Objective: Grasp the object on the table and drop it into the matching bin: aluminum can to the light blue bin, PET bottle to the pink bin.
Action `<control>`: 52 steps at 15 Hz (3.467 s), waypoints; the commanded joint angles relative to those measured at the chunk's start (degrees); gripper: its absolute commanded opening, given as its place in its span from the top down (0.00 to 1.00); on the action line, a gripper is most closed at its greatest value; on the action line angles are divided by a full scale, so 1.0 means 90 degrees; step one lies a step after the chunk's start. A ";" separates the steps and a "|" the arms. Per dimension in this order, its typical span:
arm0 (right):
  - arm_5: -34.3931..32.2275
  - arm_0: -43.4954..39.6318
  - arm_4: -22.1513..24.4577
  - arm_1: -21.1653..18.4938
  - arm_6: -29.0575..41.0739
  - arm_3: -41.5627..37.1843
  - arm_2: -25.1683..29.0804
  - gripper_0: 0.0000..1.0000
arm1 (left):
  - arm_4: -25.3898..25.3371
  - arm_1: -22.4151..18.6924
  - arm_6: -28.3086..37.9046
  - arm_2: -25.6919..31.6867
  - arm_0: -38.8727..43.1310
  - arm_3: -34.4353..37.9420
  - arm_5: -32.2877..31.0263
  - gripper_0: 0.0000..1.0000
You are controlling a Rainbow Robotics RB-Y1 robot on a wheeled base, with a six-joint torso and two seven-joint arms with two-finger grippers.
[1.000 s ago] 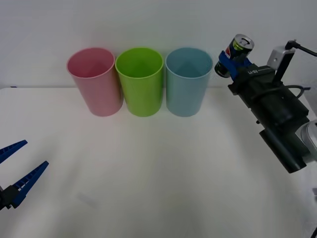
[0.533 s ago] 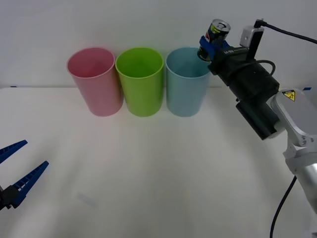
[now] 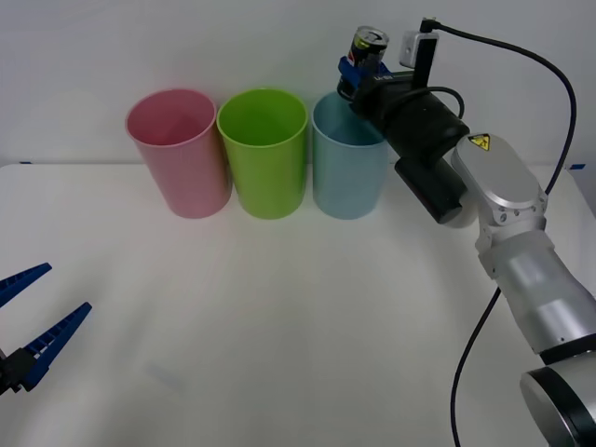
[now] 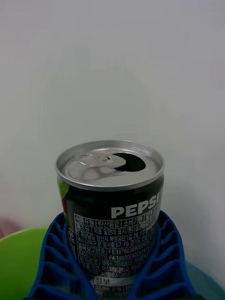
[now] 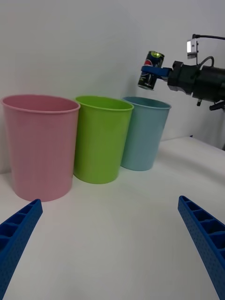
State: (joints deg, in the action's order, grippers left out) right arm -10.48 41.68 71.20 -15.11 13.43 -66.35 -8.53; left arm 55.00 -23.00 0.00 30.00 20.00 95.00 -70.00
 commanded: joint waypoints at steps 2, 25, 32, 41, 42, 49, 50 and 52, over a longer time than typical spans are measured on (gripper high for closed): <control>0.0022 0.0017 0.0068 0.0009 -0.0038 0.0047 -0.0009 1.00 | 0.0000 0.0000 0.0000 0.0000 0.0000 0.0000 0.0000 0.00; -0.0037 -0.3294 -0.0127 -0.1563 -0.0204 -0.3390 0.0030 0.00 | 0.0000 0.0000 0.0000 0.0000 0.0000 0.0000 0.0000 0.00; -0.1463 -0.4768 -0.0245 -0.1661 -0.0672 -0.3800 0.0967 0.00 | 0.0000 0.0000 0.0000 0.0000 0.0000 0.0000 0.0000 0.00; -0.4373 -0.6468 -0.1065 -0.1612 -0.2284 -0.3800 0.2413 0.00 | 0.0000 0.0000 0.0000 0.0000 0.0000 0.0000 0.0000 0.00; -0.4588 -0.6614 -0.1114 -0.1612 -0.2303 -0.3800 0.2510 0.00 | 0.0000 0.0000 0.0000 0.0000 0.0000 0.0000 0.0000 0.00; -0.5554 -0.7561 -0.1524 -0.1603 -0.2528 -0.3800 0.3125 0.00 | 0.0000 0.0000 0.0000 0.0000 0.0000 0.0000 0.0000 0.00; -0.5574 -0.7630 -0.1534 -0.1612 -0.2547 -0.3810 0.3155 0.00 | 0.0000 0.0000 0.0000 0.0000 0.0000 0.0000 0.0000 0.00; -0.5701 -0.7835 -0.1563 -0.1603 -0.2567 -0.3800 0.3291 0.00 | 0.0000 0.0000 0.0000 0.0000 0.0000 0.0000 0.0000 0.00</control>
State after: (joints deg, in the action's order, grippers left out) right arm -61.33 -28.23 57.21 -29.59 -9.64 -100.62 20.70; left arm 55.00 -23.00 0.00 30.00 20.00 95.00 -70.00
